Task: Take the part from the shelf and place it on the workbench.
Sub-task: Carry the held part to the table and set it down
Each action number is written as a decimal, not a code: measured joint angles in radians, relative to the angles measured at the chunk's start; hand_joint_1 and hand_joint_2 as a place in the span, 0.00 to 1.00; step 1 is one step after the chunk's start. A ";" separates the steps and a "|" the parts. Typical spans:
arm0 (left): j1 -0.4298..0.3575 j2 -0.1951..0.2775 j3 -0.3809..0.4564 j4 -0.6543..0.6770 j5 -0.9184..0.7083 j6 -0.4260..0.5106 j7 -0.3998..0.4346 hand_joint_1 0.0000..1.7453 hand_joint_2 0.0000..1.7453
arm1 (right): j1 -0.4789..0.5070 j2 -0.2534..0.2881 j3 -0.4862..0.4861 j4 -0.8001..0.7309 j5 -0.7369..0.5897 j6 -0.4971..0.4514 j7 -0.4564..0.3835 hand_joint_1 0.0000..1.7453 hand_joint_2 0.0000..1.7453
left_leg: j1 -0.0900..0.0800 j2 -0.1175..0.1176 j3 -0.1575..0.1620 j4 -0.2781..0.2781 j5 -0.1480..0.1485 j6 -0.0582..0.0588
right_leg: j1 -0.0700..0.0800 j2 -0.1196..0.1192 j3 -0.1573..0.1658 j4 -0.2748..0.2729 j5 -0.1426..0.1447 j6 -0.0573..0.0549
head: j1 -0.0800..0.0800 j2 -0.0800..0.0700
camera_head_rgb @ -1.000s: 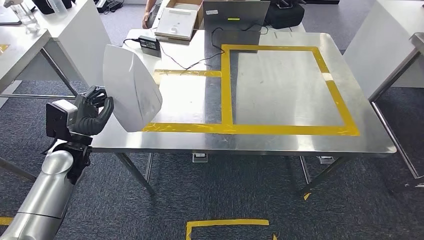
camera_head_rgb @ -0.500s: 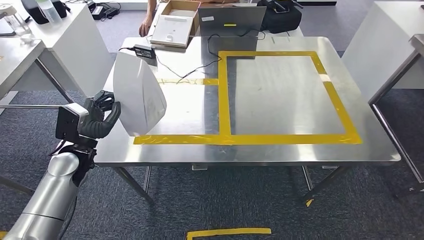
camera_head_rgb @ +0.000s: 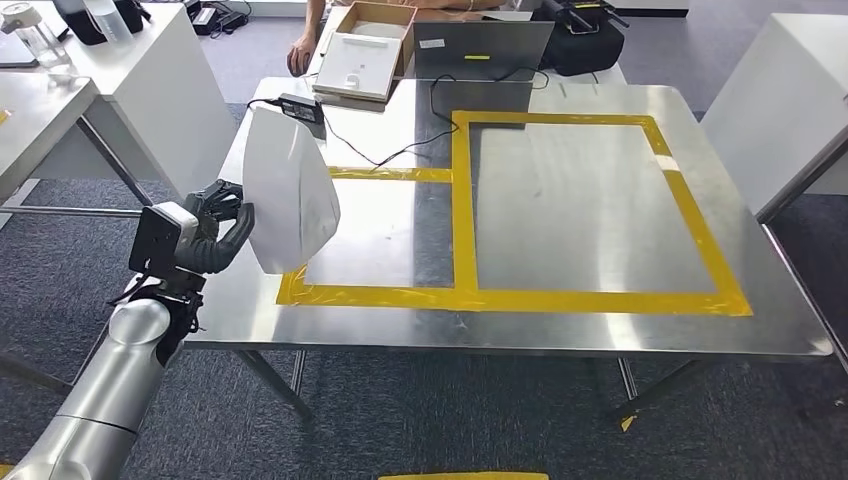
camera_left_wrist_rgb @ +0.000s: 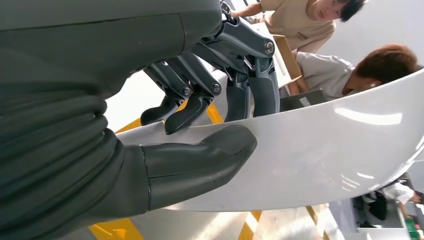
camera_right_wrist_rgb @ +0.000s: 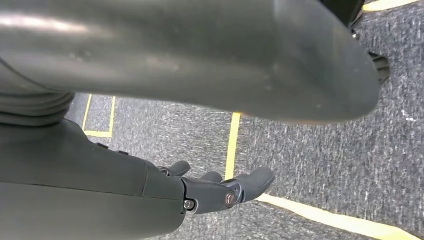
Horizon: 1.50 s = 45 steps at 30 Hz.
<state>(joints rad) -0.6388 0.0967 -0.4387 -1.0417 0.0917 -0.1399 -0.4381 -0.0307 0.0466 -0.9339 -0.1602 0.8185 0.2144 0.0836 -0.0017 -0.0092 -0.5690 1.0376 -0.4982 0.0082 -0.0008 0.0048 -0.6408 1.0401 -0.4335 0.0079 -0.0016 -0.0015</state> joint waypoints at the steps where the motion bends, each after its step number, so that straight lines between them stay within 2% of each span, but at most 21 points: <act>1: -0.007 -0.002 -0.004 0.012 -0.012 0.000 0.002 1.00 1.00 | 0.000 0.000 -0.001 0.000 0.000 0.000 0.002 0.00 0.00 | -0.001 -0.001 0.002 -0.002 -0.001 -0.004 | 0.000 0.001 0.004 -0.007 -0.001 -0.004 | 0.000 0.000; 5: -0.036 -0.010 -0.018 0.077 -0.049 0.004 -0.003 1.00 1.00 | -0.001 0.002 -0.007 0.000 -0.002 0.004 0.015 0.00 0.00 | -0.003 0.003 0.013 -0.015 0.001 0.016 | -0.001 0.004 0.010 -0.016 0.001 -0.009 | 0.000 0.000; 12: -0.062 -0.027 -0.036 0.147 -0.084 0.004 -0.017 1.00 1.00 | 0.000 0.009 -0.025 0.000 -0.008 0.002 0.022 0.00 0.00 | -0.005 0.005 0.019 -0.020 -0.002 0.016 | -0.002 0.006 0.013 -0.017 -0.003 -0.011 | 0.000 0.000; 16: -0.067 -0.040 -0.038 0.159 -0.097 0.006 -0.013 1.00 1.00 | 0.001 0.011 -0.029 0.000 -0.009 0.002 0.014 0.00 0.00 | -0.003 0.010 0.024 -0.029 0.003 0.014 | -0.003 0.009 0.015 -0.019 0.000 -0.005 | 0.000 0.000; 19: -0.073 -0.049 -0.039 0.163 -0.105 0.007 -0.011 1.00 1.00 | 0.001 0.011 -0.031 0.000 -0.008 0.003 0.012 0.00 0.00 | 0.009 0.024 0.039 -0.051 0.015 0.013 | -0.005 0.007 -0.015 0.045 -0.033 0.010 | 0.003 0.000; 22: -0.073 -0.056 -0.043 0.169 -0.113 0.009 -0.008 1.00 1.00 | 0.003 0.011 -0.035 0.000 -0.007 0.003 0.013 0.00 0.00 | 0.011 0.041 0.040 -0.051 0.012 0.014 | -0.015 0.004 -0.113 0.226 -0.100 0.032 | 0.006 0.000; 23: -0.072 -0.058 -0.045 0.171 -0.114 0.009 -0.007 1.00 1.00 | 0.004 0.011 -0.036 0.000 -0.007 0.003 0.013 0.00 0.00 | 0.012 0.048 0.041 -0.048 0.009 0.011 | -0.019 0.002 -0.129 0.249 -0.097 0.038 | 0.006 0.000; 24: -0.071 -0.059 -0.047 0.174 -0.115 0.009 -0.007 1.00 1.00 | 0.006 0.011 -0.036 0.000 -0.007 0.003 0.013 0.00 0.00 | 0.015 0.055 0.042 -0.044 0.005 0.007 | -0.023 -0.001 -0.125 0.233 -0.074 0.044 | 0.006 0.000; 26: -0.072 -0.061 -0.050 0.177 -0.116 0.009 -0.006 1.00 1.00 | 0.006 0.011 -0.039 0.000 -0.007 0.002 0.013 0.00 0.00 | 0.023 0.070 0.044 -0.029 -0.010 -0.006 | -0.029 -0.026 -0.074 0.120 -0.011 0.056 | 0.006 0.000; 27: -0.074 -0.062 -0.051 0.178 -0.117 0.009 -0.006 1.00 1.00 | 0.005 0.012 -0.040 0.000 -0.007 0.002 0.013 0.00 0.00 | 0.024 0.078 0.043 -0.019 -0.020 -0.015 | -0.027 -0.042 -0.047 0.064 0.006 0.055 | 0.008 0.000; 29: -0.078 -0.063 -0.052 0.180 -0.121 0.009 -0.007 1.00 1.00 | 0.002 0.014 -0.043 0.001 -0.007 0.001 0.014 0.00 0.00 | 0.019 0.091 0.044 -0.007 -0.035 -0.030 | -0.021 -0.056 -0.023 0.017 0.005 0.031 | 0.011 0.000; 31: -0.079 -0.067 -0.053 0.183 -0.126 0.008 -0.007 1.00 1.00 | 0.002 0.014 -0.044 0.001 -0.006 0.001 0.014 0.00 0.00 | 0.017 0.102 0.052 -0.009 -0.042 -0.039 | -0.019 -0.037 -0.023 0.020 -0.003 0.001 | 0.012 0.000; 32: -0.080 -0.070 -0.054 0.183 -0.127 0.007 -0.007 1.00 1.00 | 0.002 0.015 -0.044 0.001 -0.006 0.001 0.014 0.00 0.00 | 0.018 0.097 0.056 -0.007 -0.048 -0.043 | -0.020 -0.029 -0.022 0.020 -0.005 -0.005 | 0.012 0.000; 34: -0.082 -0.073 -0.055 0.184 -0.130 0.006 -0.008 1.00 1.00 | 0.002 0.015 -0.045 0.001 -0.004 0.001 0.013 0.00 0.00 | 0.022 0.060 0.032 0.047 -0.081 -0.048 | -0.022 -0.010 -0.018 0.019 -0.007 -0.016 | 0.011 0.000; 36: -0.082 -0.072 -0.055 0.187 -0.131 0.005 -0.009 1.00 1.00 | 0.000 0.015 -0.045 0.001 -0.004 0.001 0.013 0.00 0.00 | 0.021 0.023 -0.041 0.179 -0.136 -0.047 | -0.021 0.011 -0.016 0.018 -0.009 -0.023 | 0.010 0.000; 38: -0.078 -0.072 -0.056 0.191 -0.131 0.005 -0.009 1.00 1.00 | 0.001 0.016 -0.045 0.001 -0.004 0.001 0.013 0.00 0.00 | 0.018 0.015 -0.111 0.283 -0.153 -0.040 | -0.017 0.036 -0.014 0.019 -0.011 -0.027 | 0.010 0.000; 39: -0.076 -0.072 -0.057 0.193 -0.132 0.005 -0.008 1.00 1.00 | 0.001 0.016 -0.045 0.001 -0.004 0.001 0.013 0.00 0.00 | 0.016 0.012 -0.122 0.283 -0.132 -0.034 | -0.014 0.049 -0.011 0.019 -0.012 -0.028 | 0.010 0.000; 40: -0.076 -0.072 -0.058 0.195 -0.133 0.005 -0.008 1.00 1.00 | 0.002 0.016 -0.045 0.001 -0.004 0.001 0.013 0.00 0.00 | 0.013 0.005 -0.114 0.242 -0.091 -0.025 | -0.012 0.063 -0.008 0.019 -0.012 -0.028 | 0.010 0.000; 42: -0.079 -0.071 -0.059 0.195 -0.134 0.005 -0.008 1.00 1.00 | 0.002 0.017 -0.045 0.001 -0.004 0.001 0.013 0.00 0.00 | 0.008 -0.033 -0.068 0.110 -0.009 -0.003 | -0.008 0.088 -0.003 0.018 -0.013 -0.025 | 0.011 0.000; 43: -0.080 -0.071 -0.059 0.196 -0.134 0.005 -0.008 1.00 1.00 | 0.001 0.018 -0.045 0.001 -0.004 0.001 0.013 0.00 0.00 | 0.007 -0.053 -0.047 0.057 0.011 0.004 | -0.009 0.100 -0.003 0.018 -0.013 -0.022 | 0.012 0.000; 45: -0.081 -0.071 -0.060 0.196 -0.134 0.005 -0.008 1.00 1.00 | 0.000 0.020 -0.045 0.002 -0.004 0.001 0.013 0.00 0.00 | 0.003 -0.071 -0.028 0.017 0.013 0.005 | -0.016 0.122 -0.008 0.015 -0.010 -0.010 | 0.015 0.000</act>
<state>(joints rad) -0.7201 0.0254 -0.4992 -0.8459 -0.0427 -0.1350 -0.4464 -0.0307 0.0666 -0.9789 -0.1582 0.8144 0.2156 0.0965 0.0016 -0.0798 -0.5973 1.0545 -0.4852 0.0133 -0.0165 0.1266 -0.6490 1.0552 -0.4431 -0.0018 0.0129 -0.0015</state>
